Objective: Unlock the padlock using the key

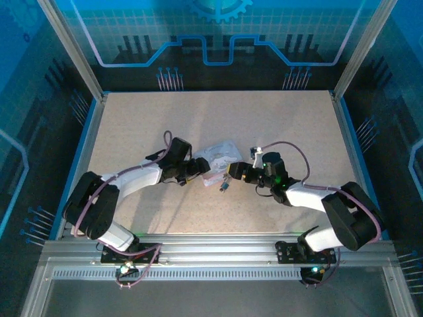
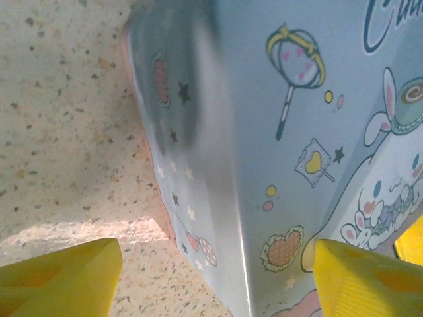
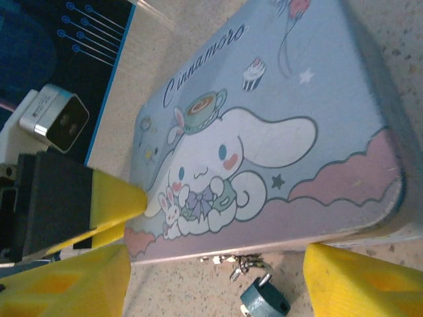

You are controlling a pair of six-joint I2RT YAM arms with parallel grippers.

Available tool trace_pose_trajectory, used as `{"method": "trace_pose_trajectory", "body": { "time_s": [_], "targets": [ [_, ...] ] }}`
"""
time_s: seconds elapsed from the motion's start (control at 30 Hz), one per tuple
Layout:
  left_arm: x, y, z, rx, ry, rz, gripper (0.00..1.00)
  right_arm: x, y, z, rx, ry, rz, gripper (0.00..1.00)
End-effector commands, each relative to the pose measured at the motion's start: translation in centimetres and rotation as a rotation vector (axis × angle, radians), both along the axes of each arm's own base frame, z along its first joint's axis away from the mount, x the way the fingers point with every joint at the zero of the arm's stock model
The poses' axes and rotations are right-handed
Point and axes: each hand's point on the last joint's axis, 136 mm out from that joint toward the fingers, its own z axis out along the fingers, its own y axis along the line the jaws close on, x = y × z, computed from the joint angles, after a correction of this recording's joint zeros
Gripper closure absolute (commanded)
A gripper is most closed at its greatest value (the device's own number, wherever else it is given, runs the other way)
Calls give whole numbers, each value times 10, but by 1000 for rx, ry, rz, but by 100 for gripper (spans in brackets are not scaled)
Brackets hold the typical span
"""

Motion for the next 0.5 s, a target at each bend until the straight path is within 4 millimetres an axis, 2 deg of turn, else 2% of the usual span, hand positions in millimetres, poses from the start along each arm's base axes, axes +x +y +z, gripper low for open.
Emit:
{"method": "trace_pose_trajectory", "body": {
  "time_s": [0.0, 0.3, 0.47],
  "targets": [
    [-37, 19, -29, 62, 144, 17, 24, 11, -1, 14, 0, -100, 33, 29],
    [-36, 16, -26, 45, 139, 12, 23, -20, -6, 5, -16, -132, 114, 23],
    [-34, 15, -25, 42, 135, 11, 22, -30, -3, -2, -14, -139, 145, 20]
  ]
}}
